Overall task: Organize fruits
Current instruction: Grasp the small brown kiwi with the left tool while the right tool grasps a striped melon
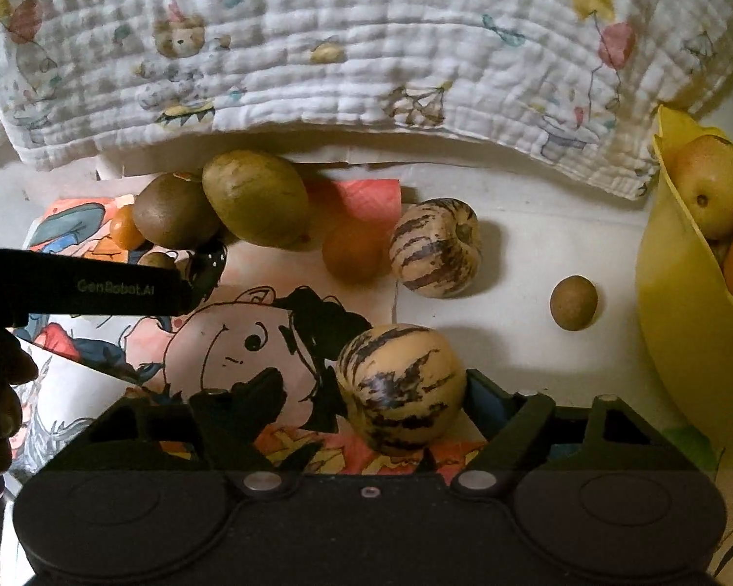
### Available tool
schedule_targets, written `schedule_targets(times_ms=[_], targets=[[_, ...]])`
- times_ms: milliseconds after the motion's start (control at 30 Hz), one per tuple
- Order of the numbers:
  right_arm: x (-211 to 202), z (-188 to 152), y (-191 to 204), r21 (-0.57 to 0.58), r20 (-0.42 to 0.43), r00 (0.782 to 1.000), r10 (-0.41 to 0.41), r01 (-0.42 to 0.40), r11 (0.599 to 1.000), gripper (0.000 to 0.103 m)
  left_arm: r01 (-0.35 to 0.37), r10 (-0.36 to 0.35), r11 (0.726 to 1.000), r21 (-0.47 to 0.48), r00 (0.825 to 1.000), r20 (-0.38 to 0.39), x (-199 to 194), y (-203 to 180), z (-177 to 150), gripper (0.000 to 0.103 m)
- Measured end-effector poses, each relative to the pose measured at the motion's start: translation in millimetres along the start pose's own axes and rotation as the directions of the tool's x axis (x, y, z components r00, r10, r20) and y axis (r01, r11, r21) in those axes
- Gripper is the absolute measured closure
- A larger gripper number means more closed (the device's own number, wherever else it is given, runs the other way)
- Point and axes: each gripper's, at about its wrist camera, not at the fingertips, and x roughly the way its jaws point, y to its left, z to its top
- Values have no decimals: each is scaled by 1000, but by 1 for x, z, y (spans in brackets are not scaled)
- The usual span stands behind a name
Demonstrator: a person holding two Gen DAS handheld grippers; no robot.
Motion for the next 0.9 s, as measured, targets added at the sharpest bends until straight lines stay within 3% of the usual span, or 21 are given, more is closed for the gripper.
schedule_targets(times_ms=[433,700,900], targets=[[10,2,2,8,-3,998,-59,59,998,40,-1,2,1000,-12,999,33,8,-4,7,48],[11,4,3,2,5,997,-82,82,997,46,16,-16,1000,4,999,40,6,-9,6,72],[9,3,5,-1,7,997,-76,76,997,47,38,-38,999,-13,999,24,2,-6,4,72]])
